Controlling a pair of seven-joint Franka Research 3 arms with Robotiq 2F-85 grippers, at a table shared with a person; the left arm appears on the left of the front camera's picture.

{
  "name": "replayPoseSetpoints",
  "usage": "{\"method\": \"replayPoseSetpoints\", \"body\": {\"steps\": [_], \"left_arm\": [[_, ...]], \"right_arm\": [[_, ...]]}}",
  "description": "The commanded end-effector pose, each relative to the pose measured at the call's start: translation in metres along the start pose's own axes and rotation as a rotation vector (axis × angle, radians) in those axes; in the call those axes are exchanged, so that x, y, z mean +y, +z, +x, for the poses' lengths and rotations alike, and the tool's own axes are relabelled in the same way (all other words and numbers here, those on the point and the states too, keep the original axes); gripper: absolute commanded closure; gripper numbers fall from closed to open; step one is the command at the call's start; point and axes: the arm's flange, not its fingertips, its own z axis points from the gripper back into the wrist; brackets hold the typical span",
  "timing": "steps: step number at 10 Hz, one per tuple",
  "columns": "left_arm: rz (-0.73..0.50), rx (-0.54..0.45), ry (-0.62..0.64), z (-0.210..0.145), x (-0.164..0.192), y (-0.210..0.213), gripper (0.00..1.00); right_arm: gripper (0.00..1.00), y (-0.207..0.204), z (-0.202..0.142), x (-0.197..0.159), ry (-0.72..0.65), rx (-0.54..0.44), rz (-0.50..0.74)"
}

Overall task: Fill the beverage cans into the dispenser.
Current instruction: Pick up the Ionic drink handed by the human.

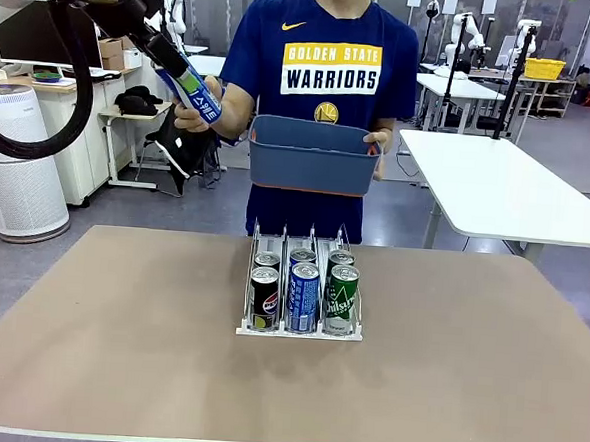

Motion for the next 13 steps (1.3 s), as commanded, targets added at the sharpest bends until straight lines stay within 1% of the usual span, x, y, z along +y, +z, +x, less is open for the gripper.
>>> {"method": "replayPoseSetpoints", "body": {"steps": [1,2,3,4,5,6,13], "left_arm": [[0.000,0.000,0.001,0.000,0.000,0.000,0.00],[0.002,0.019,0.006,0.000,0.001,0.003,0.59],[0.005,0.023,0.012,0.001,0.000,0.004,0.59],[0.008,0.024,0.016,0.003,0.000,0.004,1.00],[0.003,0.030,0.014,0.001,0.000,0.006,0.63],[0.002,0.033,0.017,0.001,0.002,0.007,1.00],[-0.012,0.059,0.006,0.004,0.004,0.010,1.00]], "right_arm": [[0.00,0.001,0.000,0.000,0.000,-0.004,0.001],[0.00,0.001,0.000,0.000,0.000,-0.004,0.001],[0.00,0.001,0.000,0.000,0.000,-0.004,0.001],[0.00,0.001,0.000,0.000,0.000,-0.004,0.001],[0.00,0.001,0.000,0.000,0.000,-0.004,0.001],[0.00,0.001,0.000,0.000,0.000,-0.004,0.001],[0.00,0.001,0.000,0.000,0.000,-0.004,0.001]]}}
